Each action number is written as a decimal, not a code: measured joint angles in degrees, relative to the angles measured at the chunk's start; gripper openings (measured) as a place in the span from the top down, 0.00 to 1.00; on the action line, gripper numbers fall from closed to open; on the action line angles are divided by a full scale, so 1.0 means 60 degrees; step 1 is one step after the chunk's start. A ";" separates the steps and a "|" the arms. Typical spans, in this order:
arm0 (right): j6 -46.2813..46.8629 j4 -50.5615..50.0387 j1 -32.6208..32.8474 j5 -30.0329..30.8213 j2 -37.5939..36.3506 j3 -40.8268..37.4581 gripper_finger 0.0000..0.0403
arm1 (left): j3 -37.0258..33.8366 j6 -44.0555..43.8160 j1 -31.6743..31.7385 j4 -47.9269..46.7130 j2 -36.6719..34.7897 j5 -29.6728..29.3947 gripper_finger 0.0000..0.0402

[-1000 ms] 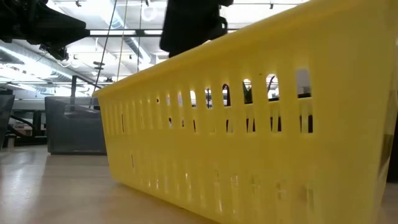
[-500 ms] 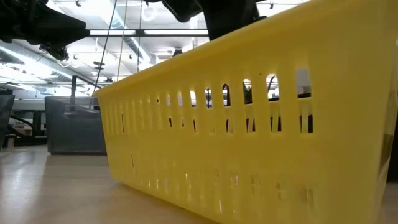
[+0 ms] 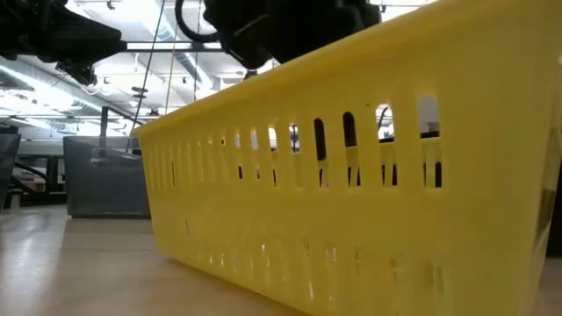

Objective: Stack baskets on shelf by color
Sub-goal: Stack the bottom yellow basket on top of the top yellow baskets

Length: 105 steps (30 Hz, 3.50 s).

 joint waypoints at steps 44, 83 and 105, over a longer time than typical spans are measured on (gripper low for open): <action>-0.3514 -0.0992 -0.1480 0.1896 -0.1835 0.1661 0.98 | -0.0002 0.0003 0.0003 -0.0013 0.0004 0.0004 0.71; -1.0623 0.0887 -0.5968 0.0576 -0.5638 -0.4891 0.98 | 0.0000 0.0000 0.0002 -0.0023 0.0004 0.0004 0.71; -1.0161 0.2608 -0.6534 -0.0261 -0.7093 -0.8517 0.85 | 0.0000 0.0001 0.0003 -0.0020 0.0004 0.0001 0.71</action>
